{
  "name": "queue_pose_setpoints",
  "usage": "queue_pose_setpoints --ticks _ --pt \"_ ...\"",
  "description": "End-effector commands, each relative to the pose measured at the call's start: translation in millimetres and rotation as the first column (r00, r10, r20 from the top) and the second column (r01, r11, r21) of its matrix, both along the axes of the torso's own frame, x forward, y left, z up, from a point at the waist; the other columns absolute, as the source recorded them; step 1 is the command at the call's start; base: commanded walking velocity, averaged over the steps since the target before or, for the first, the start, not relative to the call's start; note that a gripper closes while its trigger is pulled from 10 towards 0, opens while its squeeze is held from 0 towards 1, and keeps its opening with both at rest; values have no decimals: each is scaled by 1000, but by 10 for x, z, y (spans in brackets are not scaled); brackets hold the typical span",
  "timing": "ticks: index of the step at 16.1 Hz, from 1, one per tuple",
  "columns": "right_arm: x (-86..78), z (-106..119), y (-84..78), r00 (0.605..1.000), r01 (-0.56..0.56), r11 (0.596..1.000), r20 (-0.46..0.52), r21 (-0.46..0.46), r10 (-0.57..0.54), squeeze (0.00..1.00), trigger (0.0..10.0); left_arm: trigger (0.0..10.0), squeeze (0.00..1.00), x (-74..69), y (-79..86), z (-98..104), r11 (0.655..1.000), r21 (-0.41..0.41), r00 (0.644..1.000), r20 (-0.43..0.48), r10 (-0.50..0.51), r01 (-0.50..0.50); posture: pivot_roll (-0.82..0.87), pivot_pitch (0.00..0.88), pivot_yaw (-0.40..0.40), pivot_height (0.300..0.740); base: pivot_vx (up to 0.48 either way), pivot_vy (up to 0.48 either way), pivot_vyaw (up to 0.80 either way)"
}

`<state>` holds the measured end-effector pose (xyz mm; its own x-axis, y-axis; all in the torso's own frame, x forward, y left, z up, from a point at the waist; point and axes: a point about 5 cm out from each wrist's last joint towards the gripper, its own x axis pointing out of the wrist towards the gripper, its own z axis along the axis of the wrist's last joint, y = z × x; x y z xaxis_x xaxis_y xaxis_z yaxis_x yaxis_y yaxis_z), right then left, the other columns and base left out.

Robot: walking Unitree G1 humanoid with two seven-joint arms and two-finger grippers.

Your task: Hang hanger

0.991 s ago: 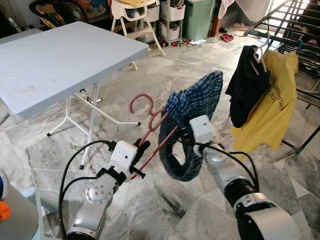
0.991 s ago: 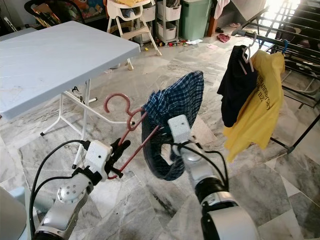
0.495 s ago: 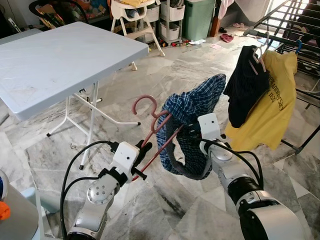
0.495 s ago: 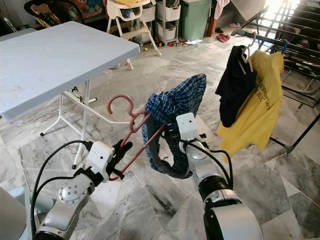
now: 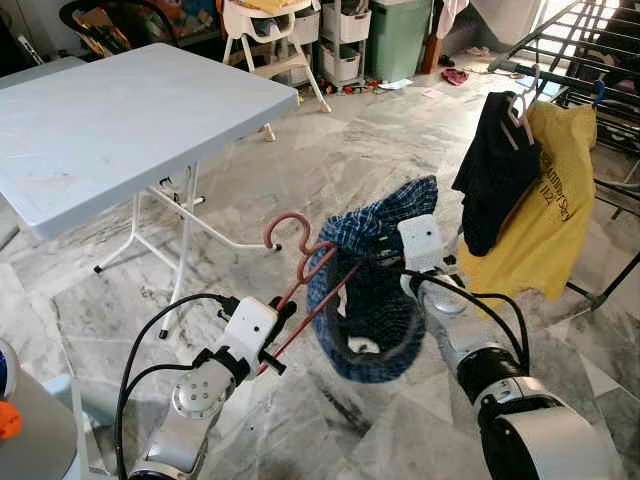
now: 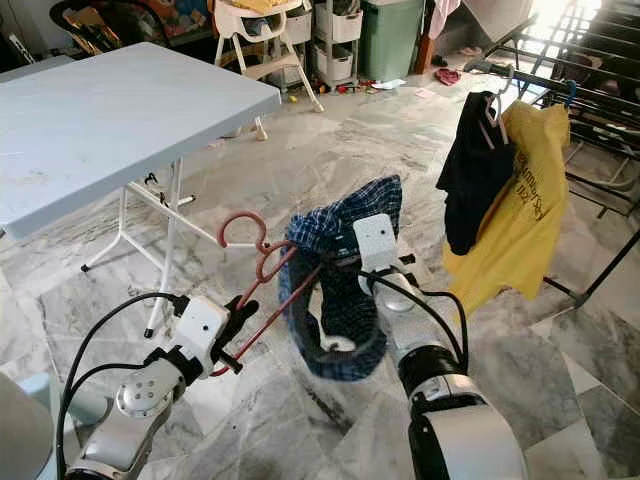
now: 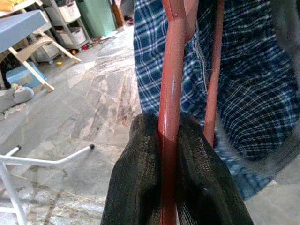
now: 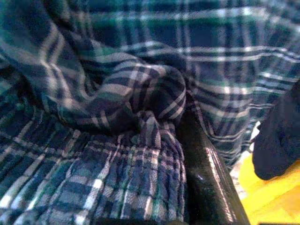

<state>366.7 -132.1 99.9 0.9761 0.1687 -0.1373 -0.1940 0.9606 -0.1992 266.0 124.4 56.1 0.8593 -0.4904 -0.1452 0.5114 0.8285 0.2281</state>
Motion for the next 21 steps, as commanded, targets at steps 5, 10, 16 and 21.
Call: queue_pose_setpoints --ticks 5,10,16,21 --pt "124 296 -37 994 25 999 107 24 -28 0 0 0 0 -28 15 -63 999 46 999 -30 -23 25 -33 0 3 740 0 0 0" --pt "217 578 65 982 -3 999 189 50 -7 0 0 0 0 -214 78 -444 973 211 972 -232 -47 98 -28 0 -5 740 0 0 0" --pt "279 614 -38 984 52 999 172 -2 -51 0 0 0 0 -187 0 -262 977 169 985 -135 -105 128 -23 0 -8 740 0 0 0" --pt "177 373 -778 936 349 931 81 -106 -341 0 0 0 0 -239 93 105 999 -10 995 79 -52 53 -13 0 -6 740 0 0 0"
